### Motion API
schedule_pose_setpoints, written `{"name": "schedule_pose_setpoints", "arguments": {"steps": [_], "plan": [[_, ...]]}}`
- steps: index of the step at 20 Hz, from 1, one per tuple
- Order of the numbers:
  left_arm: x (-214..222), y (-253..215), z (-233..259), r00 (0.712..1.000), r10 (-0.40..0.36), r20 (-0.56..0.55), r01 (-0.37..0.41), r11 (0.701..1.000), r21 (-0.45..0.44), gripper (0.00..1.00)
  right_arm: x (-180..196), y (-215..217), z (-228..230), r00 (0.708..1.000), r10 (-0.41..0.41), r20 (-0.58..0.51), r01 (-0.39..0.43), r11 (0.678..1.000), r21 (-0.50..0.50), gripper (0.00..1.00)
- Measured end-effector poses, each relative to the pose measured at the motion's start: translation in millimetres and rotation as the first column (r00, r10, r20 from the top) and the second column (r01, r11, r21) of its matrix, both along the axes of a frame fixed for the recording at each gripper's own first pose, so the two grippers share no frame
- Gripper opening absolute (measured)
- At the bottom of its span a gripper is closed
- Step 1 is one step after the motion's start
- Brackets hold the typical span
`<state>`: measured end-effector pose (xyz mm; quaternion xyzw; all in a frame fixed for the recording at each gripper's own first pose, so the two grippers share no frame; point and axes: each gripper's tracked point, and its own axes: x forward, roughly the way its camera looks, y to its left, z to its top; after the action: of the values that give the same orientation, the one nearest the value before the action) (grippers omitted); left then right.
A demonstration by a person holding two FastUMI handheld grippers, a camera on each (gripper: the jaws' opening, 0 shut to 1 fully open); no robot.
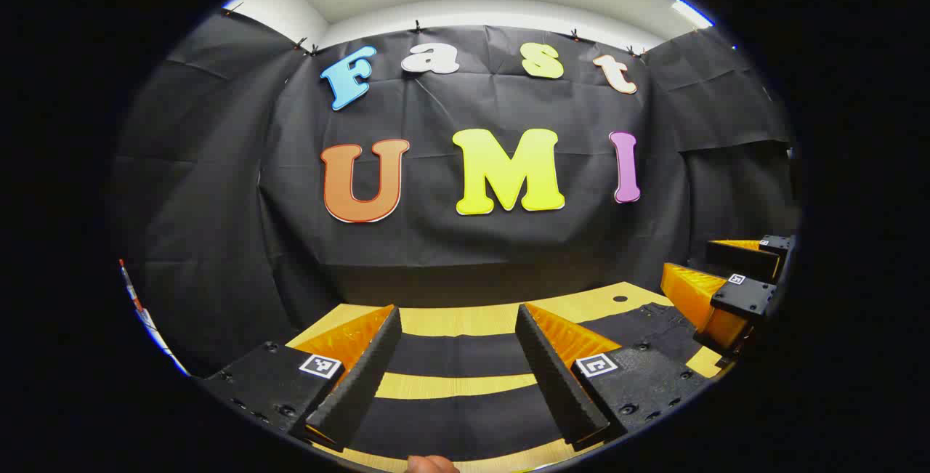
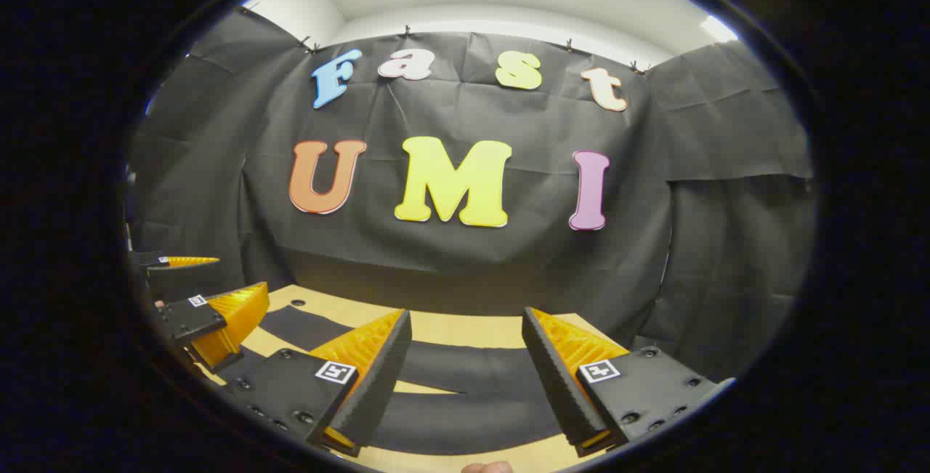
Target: Grasp the waist and the cuffs of the jeans and fold them to make the two legs overlap; first hold the waist and fold one-third of the jeans toward the cuffs, then hold the cuffs and fold the remaining one-third in the same direction to finish folding.
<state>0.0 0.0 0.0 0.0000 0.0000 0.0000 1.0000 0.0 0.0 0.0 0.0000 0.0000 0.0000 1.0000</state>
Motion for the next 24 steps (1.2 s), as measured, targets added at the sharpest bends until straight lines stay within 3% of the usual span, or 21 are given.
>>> {"name": "schedule_pose_setpoints", "arguments": {"steps": [1, 6, 7, 8, 20, 24], "plan": [[-0.4, 0.6, 0.3, 1.000, 0.002, 0.002, -0.002, 1.000, 0.001, 1.00, -0.5, -0.3, -0.1, 1.000, -0.002, -0.003, 0.002, 1.000, 0.000, 0.93], [-0.7, 2.7, -1.6, 1.000, 0.021, 0.000, -0.021, 1.000, -0.005, 1.00, 1.7, 0.1, -2.5, 1.000, 0.003, -0.012, -0.003, 1.000, 0.005, 0.93], [-1.5, 3.4, -3.1, 1.000, 0.028, -0.002, -0.028, 1.000, -0.003, 0.94, 0.6, 2.1, -5.0, 0.999, 0.014, -0.030, -0.014, 1.000, 0.012, 0.95], [-3.0, 3.5, -2.9, 0.999, 0.037, -0.005, -0.037, 0.999, -0.004, 1.00, 0.4, 6.5, -5.2, 0.999, 0.031, -0.027, -0.031, 0.999, 0.014, 0.95], [-7.6, 4.0, -6.6, 0.998, 0.064, -0.023, -0.064, 0.998, 0.008, 1.00, -2.2, 4.5, -8.7, 0.999, 0.037, -0.032, -0.037, 0.999, -0.010, 0.95], [-18.3, 4.9, -30.7, 0.992, 0.070, -0.107, -0.075, 0.996, -0.045, 1.00, -4.1, 2.6, -14.1, 0.998, 0.032, -0.048, -0.032, 0.999, 0.004, 0.93]]}}
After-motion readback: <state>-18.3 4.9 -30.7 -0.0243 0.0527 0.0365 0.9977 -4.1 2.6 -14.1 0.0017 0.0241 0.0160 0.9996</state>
